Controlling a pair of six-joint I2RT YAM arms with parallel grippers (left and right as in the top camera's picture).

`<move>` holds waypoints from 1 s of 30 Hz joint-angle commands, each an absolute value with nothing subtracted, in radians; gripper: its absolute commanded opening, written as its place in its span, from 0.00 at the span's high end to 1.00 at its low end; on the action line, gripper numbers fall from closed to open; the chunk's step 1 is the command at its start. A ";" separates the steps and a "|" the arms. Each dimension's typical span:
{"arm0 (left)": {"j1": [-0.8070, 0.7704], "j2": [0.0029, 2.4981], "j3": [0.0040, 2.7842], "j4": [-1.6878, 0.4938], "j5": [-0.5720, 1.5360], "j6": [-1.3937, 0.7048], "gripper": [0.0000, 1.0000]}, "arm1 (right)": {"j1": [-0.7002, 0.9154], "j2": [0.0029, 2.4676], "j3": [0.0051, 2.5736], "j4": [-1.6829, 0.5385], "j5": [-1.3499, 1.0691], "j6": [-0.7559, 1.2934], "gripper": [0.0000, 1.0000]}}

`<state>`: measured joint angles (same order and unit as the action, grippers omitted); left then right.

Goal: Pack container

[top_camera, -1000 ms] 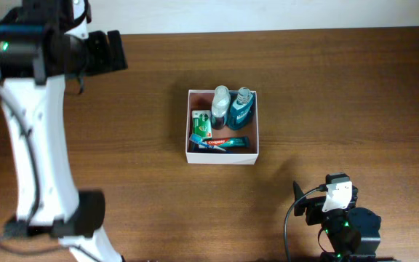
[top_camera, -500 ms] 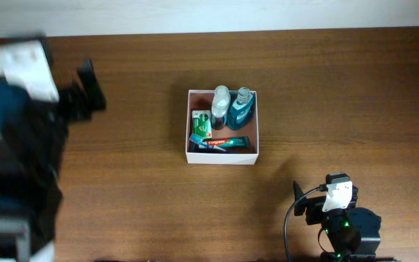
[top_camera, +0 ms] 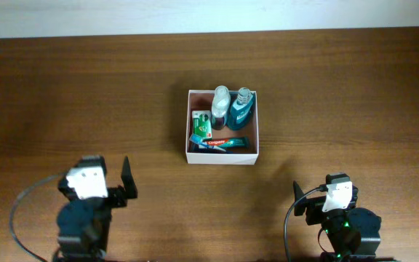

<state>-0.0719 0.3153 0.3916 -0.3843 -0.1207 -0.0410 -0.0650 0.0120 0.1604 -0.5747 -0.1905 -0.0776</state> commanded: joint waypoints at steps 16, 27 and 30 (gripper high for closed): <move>-0.071 0.012 0.099 -0.315 -0.041 -0.022 0.00 | -0.073 0.003 0.154 -0.575 -0.202 -0.070 0.01; -0.071 0.012 0.099 -0.315 -0.041 -0.022 0.01 | -0.073 0.003 0.154 -0.575 -0.202 -0.070 0.01; -0.071 0.012 0.099 -0.315 -0.041 -0.022 0.01 | -0.073 0.003 0.154 -0.575 -0.202 -0.070 0.01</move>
<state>-0.0719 0.0231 0.1051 -0.3191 -0.0555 -0.0406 -0.0650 0.0120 0.1604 -0.5747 -0.1905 -0.0784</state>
